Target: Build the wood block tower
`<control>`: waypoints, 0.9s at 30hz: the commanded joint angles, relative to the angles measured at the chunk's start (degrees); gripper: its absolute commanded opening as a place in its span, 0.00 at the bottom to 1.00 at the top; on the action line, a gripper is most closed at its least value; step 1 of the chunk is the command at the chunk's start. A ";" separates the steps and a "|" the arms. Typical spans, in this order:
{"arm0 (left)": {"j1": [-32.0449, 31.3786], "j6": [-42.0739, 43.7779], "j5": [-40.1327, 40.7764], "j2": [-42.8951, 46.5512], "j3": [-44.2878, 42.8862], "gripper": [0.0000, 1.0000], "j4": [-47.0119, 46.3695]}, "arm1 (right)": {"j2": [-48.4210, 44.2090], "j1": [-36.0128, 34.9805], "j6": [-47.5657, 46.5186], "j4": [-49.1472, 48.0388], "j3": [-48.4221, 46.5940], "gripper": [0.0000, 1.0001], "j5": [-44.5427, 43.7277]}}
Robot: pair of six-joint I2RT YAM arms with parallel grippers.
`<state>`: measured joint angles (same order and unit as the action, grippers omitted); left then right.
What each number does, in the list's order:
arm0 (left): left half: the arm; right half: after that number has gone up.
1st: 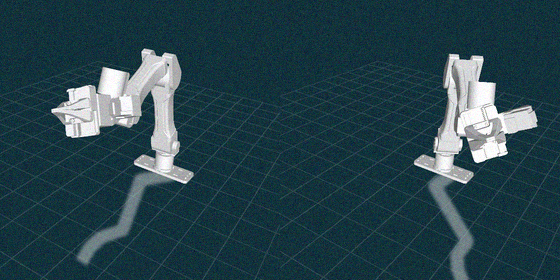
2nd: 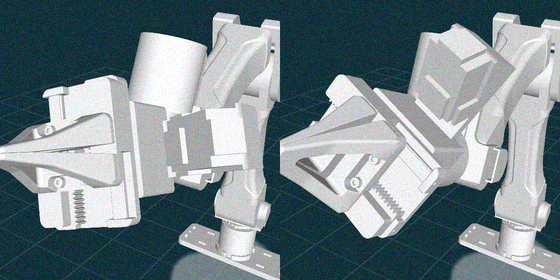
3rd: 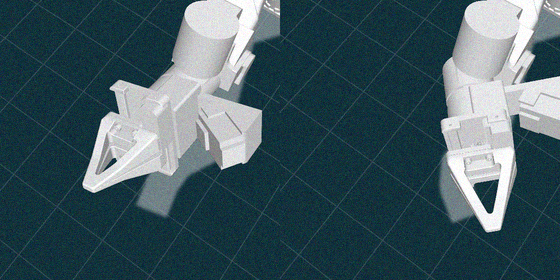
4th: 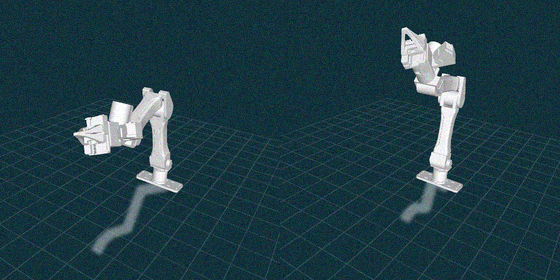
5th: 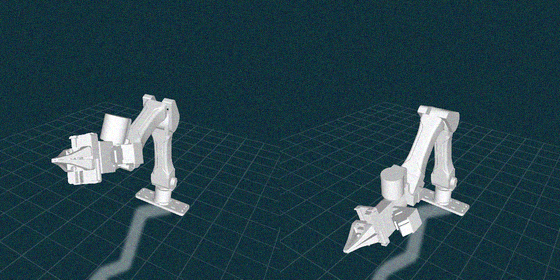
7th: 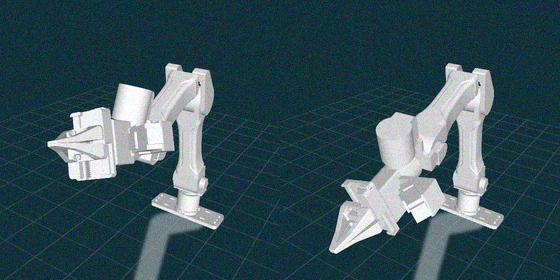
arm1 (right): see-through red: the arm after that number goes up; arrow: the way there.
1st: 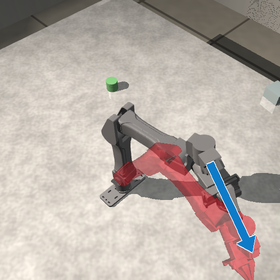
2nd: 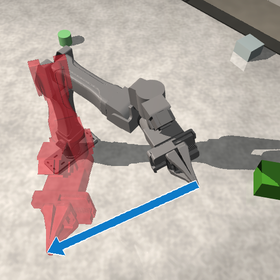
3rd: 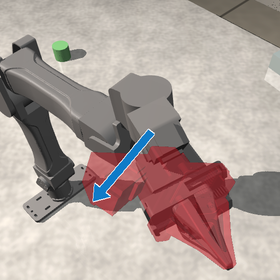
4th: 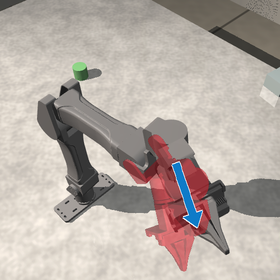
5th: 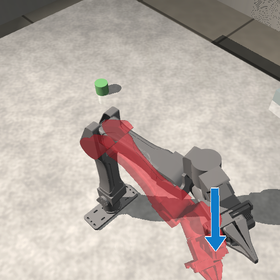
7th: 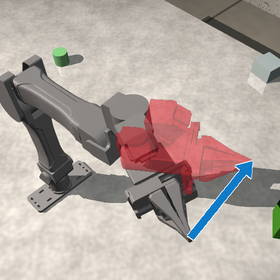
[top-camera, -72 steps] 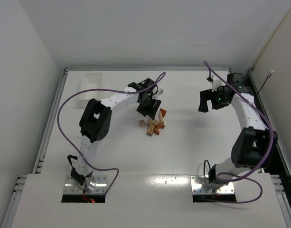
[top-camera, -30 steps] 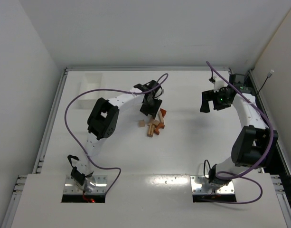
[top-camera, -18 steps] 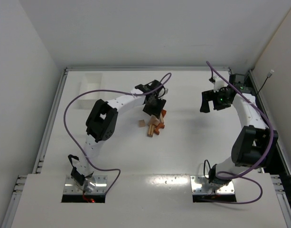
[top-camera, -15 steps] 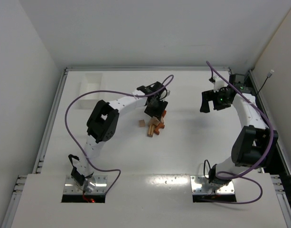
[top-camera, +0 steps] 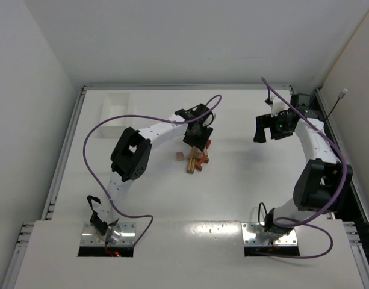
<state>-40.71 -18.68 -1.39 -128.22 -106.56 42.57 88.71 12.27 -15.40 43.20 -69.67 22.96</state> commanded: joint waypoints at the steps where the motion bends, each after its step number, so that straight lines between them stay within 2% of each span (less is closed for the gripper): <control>1: 0.45 0.13 2.35 1.84 -3.04 0.47 -1.43 | 0.59 0.30 0.02 -0.40 -0.29 0.96 0.86; 9: 0.45 -0.40 3.58 -0.18 -4.44 0.47 -0.73 | 1.73 0.30 0.02 -0.40 -1.35 0.96 1.38; 27: 1.51 -1.44 3.59 -3.70 0.39 0.47 -0.12 | 2.78 0.30 0.02 -0.40 -1.35 0.96 1.38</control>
<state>-39.94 -18.81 2.37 -130.85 -107.33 42.41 90.83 12.27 -15.40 43.40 -69.67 23.00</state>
